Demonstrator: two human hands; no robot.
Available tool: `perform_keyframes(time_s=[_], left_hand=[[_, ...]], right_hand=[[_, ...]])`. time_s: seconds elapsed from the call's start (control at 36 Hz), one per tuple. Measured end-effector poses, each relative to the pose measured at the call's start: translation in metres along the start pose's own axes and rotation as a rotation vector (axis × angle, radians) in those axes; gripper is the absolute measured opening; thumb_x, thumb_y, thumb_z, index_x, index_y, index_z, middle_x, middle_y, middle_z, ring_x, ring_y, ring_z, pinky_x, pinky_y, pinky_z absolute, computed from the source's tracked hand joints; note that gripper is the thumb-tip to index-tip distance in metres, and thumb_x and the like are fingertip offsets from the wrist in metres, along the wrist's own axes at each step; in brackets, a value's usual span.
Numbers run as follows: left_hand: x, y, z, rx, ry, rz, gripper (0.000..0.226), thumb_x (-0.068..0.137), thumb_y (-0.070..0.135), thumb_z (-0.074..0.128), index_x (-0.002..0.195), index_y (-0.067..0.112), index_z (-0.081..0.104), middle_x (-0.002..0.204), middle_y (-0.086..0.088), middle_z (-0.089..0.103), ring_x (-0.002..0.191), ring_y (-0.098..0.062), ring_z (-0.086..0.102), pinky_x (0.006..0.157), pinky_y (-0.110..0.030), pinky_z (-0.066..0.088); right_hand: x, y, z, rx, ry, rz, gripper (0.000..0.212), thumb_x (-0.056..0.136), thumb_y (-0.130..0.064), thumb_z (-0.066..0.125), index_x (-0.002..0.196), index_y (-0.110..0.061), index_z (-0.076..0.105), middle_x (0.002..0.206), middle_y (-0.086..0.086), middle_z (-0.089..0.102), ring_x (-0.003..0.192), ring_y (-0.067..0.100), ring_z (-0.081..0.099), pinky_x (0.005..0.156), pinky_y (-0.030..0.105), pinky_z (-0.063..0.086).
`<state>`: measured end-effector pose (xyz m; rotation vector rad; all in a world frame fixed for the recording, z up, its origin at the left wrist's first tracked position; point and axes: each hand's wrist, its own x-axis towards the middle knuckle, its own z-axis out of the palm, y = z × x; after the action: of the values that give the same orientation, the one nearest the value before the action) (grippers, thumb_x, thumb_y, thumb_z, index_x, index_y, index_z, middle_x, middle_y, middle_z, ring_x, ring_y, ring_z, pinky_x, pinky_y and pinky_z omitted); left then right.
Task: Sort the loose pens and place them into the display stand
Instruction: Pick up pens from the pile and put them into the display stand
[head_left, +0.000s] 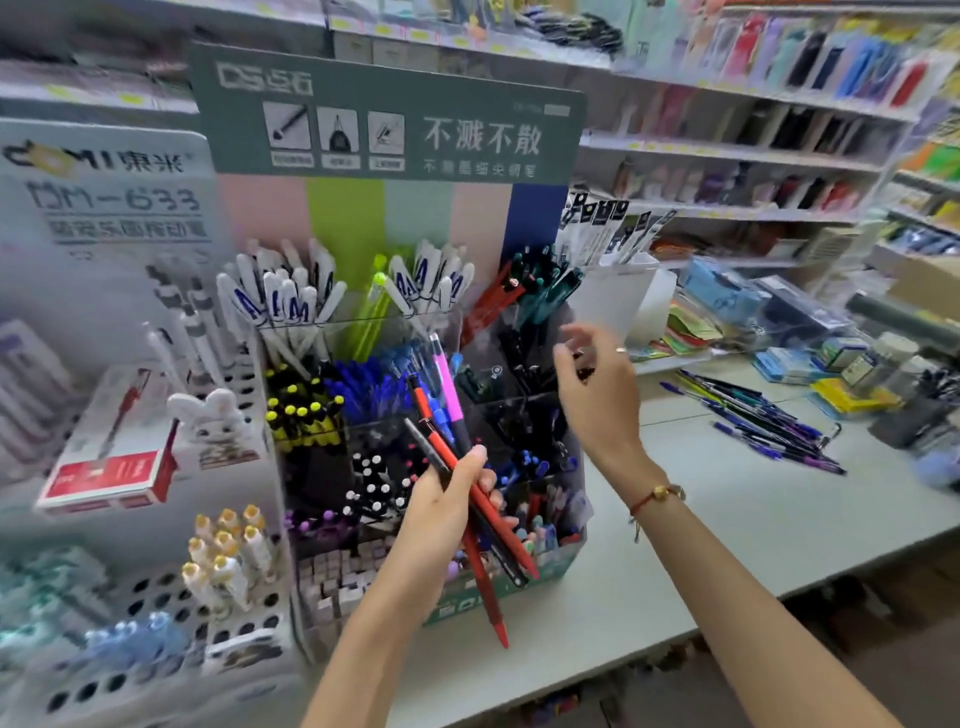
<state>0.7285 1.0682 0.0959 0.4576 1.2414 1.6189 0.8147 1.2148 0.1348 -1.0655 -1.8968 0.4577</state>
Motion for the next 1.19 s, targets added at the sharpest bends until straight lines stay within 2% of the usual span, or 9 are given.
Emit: perform_keyframes(time_s=[0.11,0.17,0.31,0.42,0.53,0.67,0.86,1.03,1.19], left_hand=[[-0.001,-0.005,0.003,0.124,-0.090,-0.031,0.018,0.096,0.027,0.054,0.086,0.012,0.049,0.065,0.002,0.052,0.059,-0.013,0.054,0.066,-0.034,0.052],[-0.007,-0.007,0.006,0.206,-0.139,-0.025,0.017,0.096,0.027,0.052,0.087,0.013,0.051,0.068,0.000,0.051,0.061,-0.014,0.053,0.067,-0.034,0.053],[-0.021,-0.011,0.008,0.201,-0.200,-0.023,0.023,0.099,0.025,0.048,0.084,0.007,0.048,0.067,-0.005,0.049,0.059,-0.014,0.055,0.061,-0.028,0.056],[-0.022,-0.013,-0.009,0.142,-0.087,0.000,0.025,0.097,0.026,0.050,0.079,0.010,0.047,0.064,-0.001,0.049,0.058,-0.014,0.052,0.074,-0.048,0.055],[-0.033,-0.002,-0.042,0.006,0.186,0.108,0.027,0.099,0.022,0.048,0.076,0.007,0.046,0.062,-0.005,0.047,0.058,-0.018,0.053,0.056,-0.029,0.055],[-0.042,0.004,-0.087,-0.104,0.390,0.214,0.017,0.099,0.013,0.045,0.084,0.013,0.054,0.058,0.006,0.052,0.063,-0.016,0.049,0.080,-0.045,0.050],[-0.058,0.001,-0.114,-0.241,0.417,0.178,0.012,0.099,0.012,0.044,0.097,0.011,0.056,0.060,0.005,0.056,0.059,-0.012,0.054,0.064,-0.034,0.058],[-0.068,0.004,-0.123,-0.249,0.342,0.141,0.017,0.099,0.014,0.045,0.107,0.007,0.057,0.072,0.000,0.068,0.071,-0.016,0.069,0.062,-0.030,0.060],[-0.072,0.004,-0.126,-0.238,0.238,0.062,0.018,0.099,0.015,0.046,0.108,0.006,0.058,0.075,-0.002,0.071,0.069,-0.014,0.069,0.061,-0.030,0.059]], right_hand=[[-0.023,-0.026,-0.006,0.341,-0.462,0.200,0.019,0.094,-0.036,0.057,0.107,-0.024,0.063,0.091,-0.004,0.069,0.066,0.003,0.061,0.058,0.016,0.045],[-0.034,-0.028,-0.008,0.409,-0.565,0.196,0.015,0.093,-0.029,0.060,0.105,-0.022,0.065,0.077,-0.006,0.068,0.058,0.002,0.058,0.052,0.012,0.042],[-0.053,-0.018,-0.013,0.556,-0.447,0.275,0.012,0.091,-0.014,0.063,0.091,-0.026,0.066,0.066,-0.006,0.067,0.052,0.002,0.056,0.049,0.015,0.044],[-0.059,-0.019,-0.013,0.693,-0.235,0.358,0.013,0.094,-0.009,0.059,0.106,-0.009,0.060,0.073,-0.001,0.070,0.063,0.004,0.064,0.057,0.016,0.050],[-0.070,-0.042,-0.005,0.730,-0.165,0.247,0.037,0.095,-0.008,0.056,0.126,-0.018,0.040,0.084,0.004,0.071,0.079,0.012,0.070,0.071,0.019,0.055],[-0.093,-0.075,0.040,0.536,-0.232,-0.139,0.040,0.096,-0.013,0.055,0.130,-0.026,0.038,0.085,-0.002,0.069,0.082,0.011,0.068,0.078,0.024,0.054],[-0.110,-0.085,0.105,0.226,-0.296,-0.304,0.021,0.097,-0.032,0.052,0.116,-0.023,0.052,0.080,-0.002,0.067,0.071,0.014,0.064,0.066,0.037,0.053],[-0.111,-0.074,0.126,-0.424,-0.369,-0.495,0.019,0.072,-0.030,0.079,0.086,-0.018,0.075,0.100,0.008,0.063,0.094,0.030,0.054,0.075,0.040,0.048],[-0.109,-0.081,0.118,-0.336,-0.428,-0.503,0.018,0.086,-0.027,0.065,0.096,-0.018,0.076,0.095,0.005,0.061,0.093,0.027,0.052,0.073,0.039,0.048]])
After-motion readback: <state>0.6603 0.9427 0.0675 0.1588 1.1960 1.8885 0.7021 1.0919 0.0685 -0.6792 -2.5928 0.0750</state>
